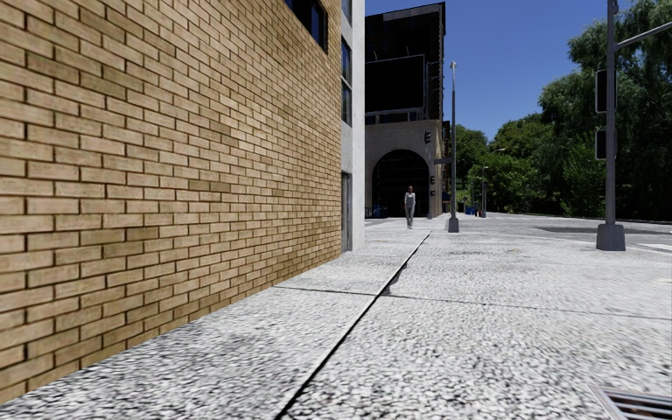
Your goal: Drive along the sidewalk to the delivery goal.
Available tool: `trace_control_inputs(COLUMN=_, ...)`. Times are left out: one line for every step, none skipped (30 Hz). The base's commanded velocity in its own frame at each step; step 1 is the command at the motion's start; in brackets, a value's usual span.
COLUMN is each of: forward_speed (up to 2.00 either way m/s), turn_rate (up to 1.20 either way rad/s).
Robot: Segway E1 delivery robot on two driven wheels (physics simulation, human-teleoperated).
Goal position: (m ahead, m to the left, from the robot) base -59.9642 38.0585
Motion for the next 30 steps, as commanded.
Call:
trace_control_inputs(forward_speed=0.0, turn_rate=0.0)
trace_control_inputs(forward_speed=0.0, turn_rate=0.0)
trace_control_inputs(forward_speed=0.0, turn_rate=0.0)
trace_control_inputs(forward_speed=0.0, turn_rate=0.0)
trace_control_inputs(forward_speed=0.0, turn_rate=0.0)
trace_control_inputs(forward_speed=0.0, turn_rate=0.0)
trace_control_inputs(forward_speed=0.0, turn_rate=0.0)
trace_control_inputs(forward_speed=0.0, turn_rate=0.0)
trace_control_inputs(forward_speed=0.0, turn_rate=0.0)
trace_control_inputs(forward_speed=0.0, turn_rate=0.0)
trace_control_inputs(forward_speed=0.0, turn_rate=0.0)
trace_control_inputs(forward_speed=0.0, turn_rate=0.0)
trace_control_inputs(forward_speed=0.0, turn_rate=0.0)
trace_control_inputs(forward_speed=0.0, turn_rate=0.0)
trace_control_inputs(forward_speed=0.0, turn_rate=0.0)
trace_control_inputs(forward_speed=0.0, turn_rate=0.0)
trace_control_inputs(forward_speed=0.0, turn_rate=0.0)
trace_control_inputs(forward_speed=0.0, turn_rate=0.0)
trace_control_inputs(forward_speed=0.0, turn_rate=0.0)
trace_control_inputs(forward_speed=0.0, turn_rate=0.0)
trace_control_inputs(forward_speed=0.0, turn_rate=0.0)
trace_control_inputs(forward_speed=0.0, turn_rate=0.0)
trace_control_inputs(forward_speed=0.0, turn_rate=0.0)
trace_control_inputs(forward_speed=0.0, turn_rate=0.0)
trace_control_inputs(forward_speed=0.0, turn_rate=0.0)
trace_control_inputs(forward_speed=0.0, turn_rate=0.0)
trace_control_inputs(forward_speed=0.0, turn_rate=0.0)
trace_control_inputs(forward_speed=0.0, turn_rate=0.0)
trace_control_inputs(forward_speed=0.0, turn_rate=0.0)
trace_control_inputs(forward_speed=0.0, turn_rate=0.0)
